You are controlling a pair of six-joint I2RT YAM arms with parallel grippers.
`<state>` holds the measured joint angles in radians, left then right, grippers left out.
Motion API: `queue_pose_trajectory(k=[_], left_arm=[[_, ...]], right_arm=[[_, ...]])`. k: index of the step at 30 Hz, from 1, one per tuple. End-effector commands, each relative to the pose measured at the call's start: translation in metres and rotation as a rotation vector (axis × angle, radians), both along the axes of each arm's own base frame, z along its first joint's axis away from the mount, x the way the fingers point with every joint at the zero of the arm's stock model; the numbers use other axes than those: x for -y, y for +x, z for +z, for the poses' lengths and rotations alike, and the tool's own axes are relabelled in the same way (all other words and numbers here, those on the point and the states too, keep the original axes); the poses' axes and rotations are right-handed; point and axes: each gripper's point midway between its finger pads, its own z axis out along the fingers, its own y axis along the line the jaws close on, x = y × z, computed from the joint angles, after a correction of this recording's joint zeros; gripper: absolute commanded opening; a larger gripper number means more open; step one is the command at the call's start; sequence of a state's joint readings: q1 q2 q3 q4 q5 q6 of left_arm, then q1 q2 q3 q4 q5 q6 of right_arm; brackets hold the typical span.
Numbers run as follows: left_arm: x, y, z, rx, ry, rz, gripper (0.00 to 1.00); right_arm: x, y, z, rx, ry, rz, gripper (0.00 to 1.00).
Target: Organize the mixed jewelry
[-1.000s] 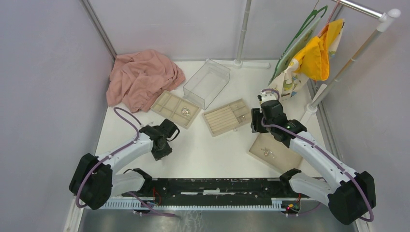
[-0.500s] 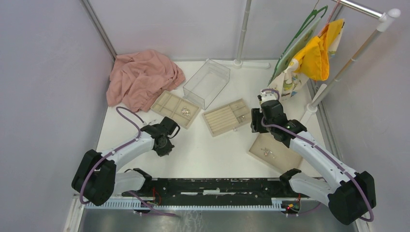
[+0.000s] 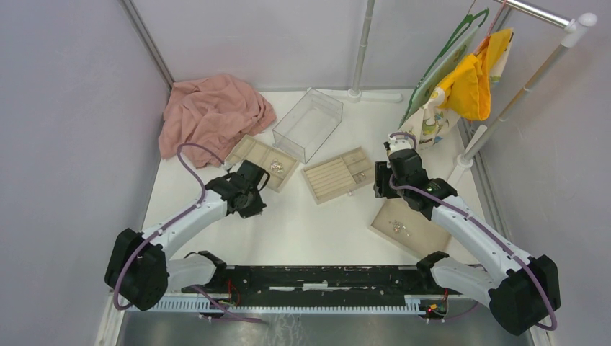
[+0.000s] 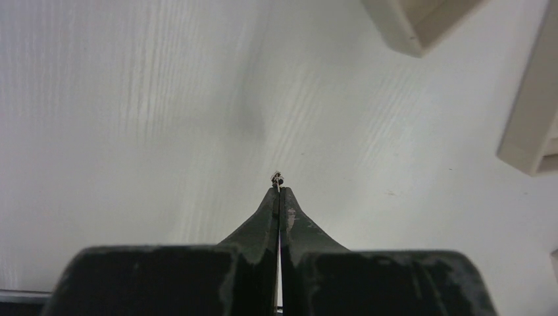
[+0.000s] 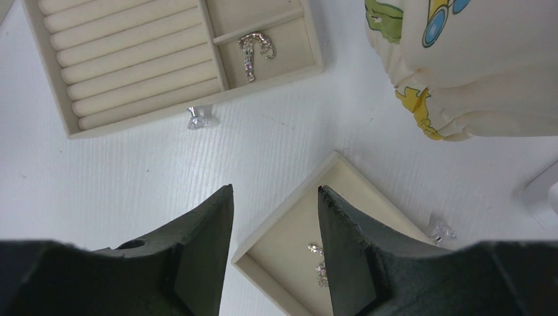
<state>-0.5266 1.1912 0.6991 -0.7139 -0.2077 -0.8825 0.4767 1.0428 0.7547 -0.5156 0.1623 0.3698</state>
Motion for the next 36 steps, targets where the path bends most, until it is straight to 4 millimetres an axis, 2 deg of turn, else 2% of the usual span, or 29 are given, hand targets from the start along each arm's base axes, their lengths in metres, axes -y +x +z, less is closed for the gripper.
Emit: queue_pose_trajectory(k=[1, 5, 9, 12, 16, 17, 22, 27, 31, 36], left_arm=[[0.024, 0.023, 0.038, 0.11, -0.059, -0.127, 0.02], [0.047, 0.034, 0.062, 0.16, -0.102, -0.186, 0.02], [0.079, 0.054, 0.095, 0.224, -0.129, -0.294, 0.02], [0.103, 0.071, 0.112, 0.26, -0.14, -0.354, 0.02], [0.151, 0.088, 0.123, 0.295, -0.217, -0.454, 0.02], [0.163, 0.092, 0.116, 0.284, -0.216, -0.475, 0.02], [0.22, 0.115, 0.109, 0.299, -0.25, -0.543, 0.02], [0.261, 0.134, 0.096, 0.286, -0.293, -0.589, 0.02], [0.28, 0.145, 0.082, 0.27, -0.298, -0.61, 0.02], [0.292, 0.156, 0.062, 0.253, -0.288, -0.617, 0.02]], right_arm=[[0.0, 0.005, 0.004, 0.035, 0.007, -0.009, 0.56], [0.002, 0.006, 0.006, 0.043, 0.003, -0.022, 0.56], [0.011, 0.006, 0.01, 0.057, -0.024, -0.051, 0.56], [0.018, 0.003, 0.012, 0.065, -0.044, -0.071, 0.56], [0.024, -0.002, 0.013, 0.064, -0.052, -0.091, 0.56], [0.024, -0.004, 0.013, 0.062, -0.048, -0.094, 0.56], [0.028, -0.007, 0.015, 0.067, -0.041, -0.12, 0.56], [0.031, -0.007, 0.019, 0.066, -0.053, -0.13, 0.56], [0.033, -0.007, 0.021, 0.071, -0.06, -0.141, 0.56], [0.033, -0.007, 0.02, 0.066, -0.059, -0.148, 0.56]])
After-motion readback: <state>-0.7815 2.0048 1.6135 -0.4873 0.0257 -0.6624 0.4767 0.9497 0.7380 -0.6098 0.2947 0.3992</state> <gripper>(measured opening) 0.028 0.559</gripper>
